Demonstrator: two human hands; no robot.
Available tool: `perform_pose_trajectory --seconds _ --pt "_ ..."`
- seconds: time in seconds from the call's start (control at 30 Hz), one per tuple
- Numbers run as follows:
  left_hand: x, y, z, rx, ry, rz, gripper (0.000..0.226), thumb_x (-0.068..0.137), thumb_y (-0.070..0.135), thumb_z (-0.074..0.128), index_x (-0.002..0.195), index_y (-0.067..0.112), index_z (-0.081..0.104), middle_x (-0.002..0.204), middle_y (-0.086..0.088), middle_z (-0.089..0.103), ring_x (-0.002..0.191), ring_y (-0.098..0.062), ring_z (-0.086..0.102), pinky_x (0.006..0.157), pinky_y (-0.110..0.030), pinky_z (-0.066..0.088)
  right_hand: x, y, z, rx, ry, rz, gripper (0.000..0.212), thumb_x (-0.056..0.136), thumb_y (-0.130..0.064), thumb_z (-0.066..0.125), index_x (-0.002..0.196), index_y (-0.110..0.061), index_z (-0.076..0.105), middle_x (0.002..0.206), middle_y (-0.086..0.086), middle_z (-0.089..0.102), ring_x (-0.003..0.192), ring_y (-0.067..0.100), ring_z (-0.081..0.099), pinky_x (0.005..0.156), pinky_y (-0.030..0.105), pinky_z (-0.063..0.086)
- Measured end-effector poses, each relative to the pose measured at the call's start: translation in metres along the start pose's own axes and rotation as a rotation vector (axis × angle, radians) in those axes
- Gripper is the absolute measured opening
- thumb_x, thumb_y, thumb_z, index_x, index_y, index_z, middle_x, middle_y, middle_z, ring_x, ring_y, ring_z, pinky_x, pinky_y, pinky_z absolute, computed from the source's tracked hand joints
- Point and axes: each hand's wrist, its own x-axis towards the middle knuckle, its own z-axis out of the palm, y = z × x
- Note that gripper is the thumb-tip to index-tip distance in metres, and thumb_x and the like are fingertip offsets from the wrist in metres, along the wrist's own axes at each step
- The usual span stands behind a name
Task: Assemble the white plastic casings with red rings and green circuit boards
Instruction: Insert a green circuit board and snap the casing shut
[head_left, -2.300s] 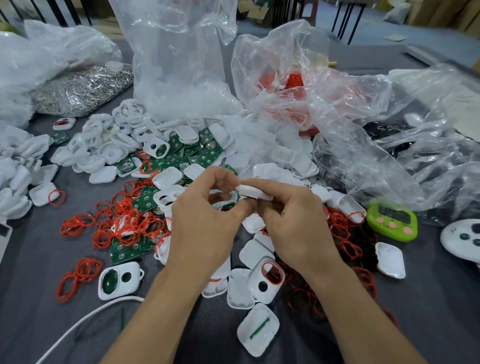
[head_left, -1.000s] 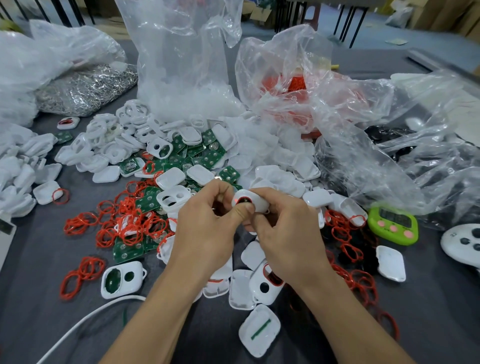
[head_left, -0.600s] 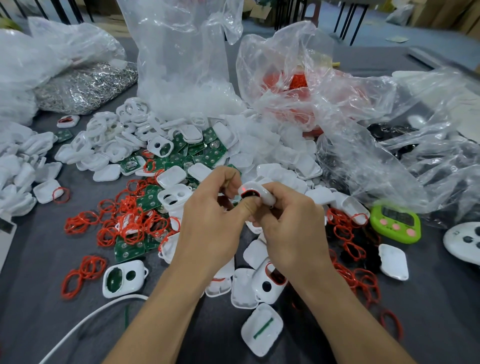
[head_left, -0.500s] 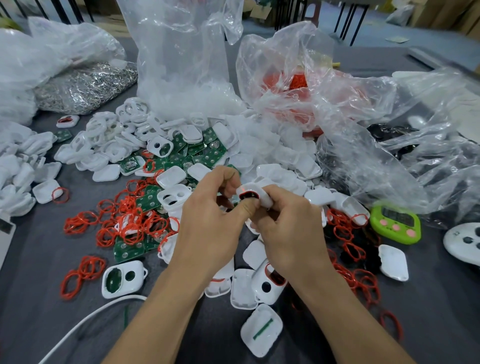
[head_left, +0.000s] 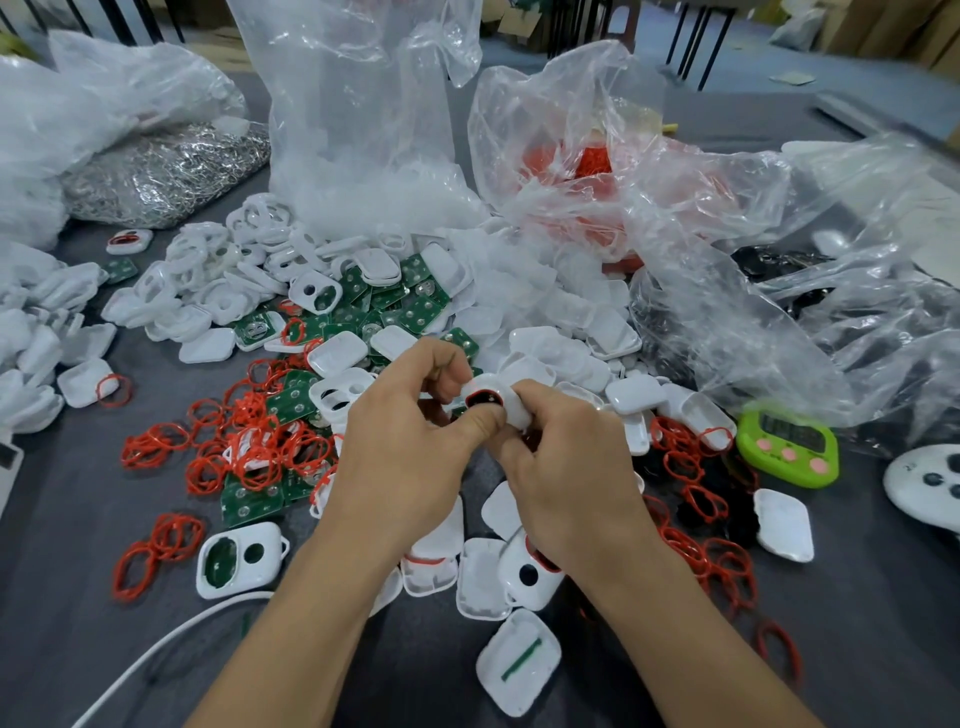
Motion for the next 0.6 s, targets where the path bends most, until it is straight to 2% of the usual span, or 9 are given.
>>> perform_pose_trajectory --seconds 0.13,0.23,0.33,0.37,0.47,0.53,0.6 --pt "0.002 -0.005 0.001 -0.008 -0.031 -0.048 0.026 0.079 0.019 0.083 0.085 0.029 0.060 0.081 0.006 0.062 0.065 -0.009 0.052 0.058 -0.015 0.041 -0.001 0.001 0.000 -0.059 0.008 0.014 0.045 0.090 -0.020 0.067 0.061 -0.027 0.033 0.049 -0.005 0.040 0.057 0.017 0.039 0.054 0.019 0.035" --pt "0.000 -0.005 0.007 -0.037 -0.010 -0.058 0.026 0.081 0.012 0.080 0.081 0.029 0.060 0.069 0.010 0.057 0.059 -0.005 0.048 0.055 -0.016 0.039 -0.002 -0.002 0.002 -0.072 -0.018 0.008 0.043 0.095 -0.023 0.063 0.063 -0.029 0.034 0.050 -0.007 0.040 0.054 0.015 0.043 0.054 0.021 0.035" --pt "-0.004 -0.003 0.015 -0.047 0.022 -0.038 0.029 0.081 0.005 0.075 0.076 0.028 0.058 0.059 0.015 0.050 0.054 -0.003 0.044 0.054 -0.019 0.039 0.000 -0.004 0.004 -0.056 -0.062 0.036 0.027 0.093 -0.014 0.059 0.070 -0.021 0.047 0.055 -0.004 0.047 0.058 0.022 0.043 0.054 0.029 0.028" --pt "-0.003 -0.003 0.015 -0.051 0.021 -0.029 0.029 0.080 0.008 0.078 0.079 0.031 0.059 0.061 0.014 0.051 0.054 -0.002 0.045 0.054 -0.020 0.040 0.001 -0.003 0.004 -0.021 -0.065 0.055 0.025 0.091 -0.011 0.060 0.070 -0.018 0.049 0.055 -0.003 0.047 0.059 0.024 0.041 0.054 0.031 0.029" --pt "0.001 -0.002 0.011 -0.100 0.036 -0.039 0.031 0.074 0.028 0.080 0.094 0.041 0.060 0.072 0.012 0.058 0.062 -0.007 0.057 0.059 -0.024 0.048 0.004 -0.003 -0.002 0.165 -0.065 0.102 0.034 0.092 -0.015 0.067 0.065 -0.022 0.049 0.057 -0.009 0.050 0.056 0.012 0.037 0.051 0.023 0.032" --pt "0.003 -0.002 0.010 -0.150 0.055 -0.058 0.022 0.074 0.035 0.075 0.092 0.039 0.064 0.076 0.012 0.067 0.071 -0.007 0.063 0.066 -0.024 0.049 0.008 -0.002 -0.006 0.316 -0.062 0.133 0.025 0.095 -0.021 0.069 0.072 -0.020 0.061 0.062 -0.005 0.059 0.059 0.007 0.045 0.054 0.025 0.039" --pt "0.003 -0.001 0.011 -0.201 0.063 -0.077 0.015 0.074 0.033 0.075 0.087 0.034 0.068 0.076 0.008 0.071 0.072 -0.010 0.065 0.069 -0.030 0.052 0.012 -0.001 -0.009 0.409 -0.086 0.170 0.012 0.093 -0.014 0.069 0.081 -0.017 0.068 0.066 -0.003 0.064 0.062 0.008 0.052 0.058 0.029 0.044"
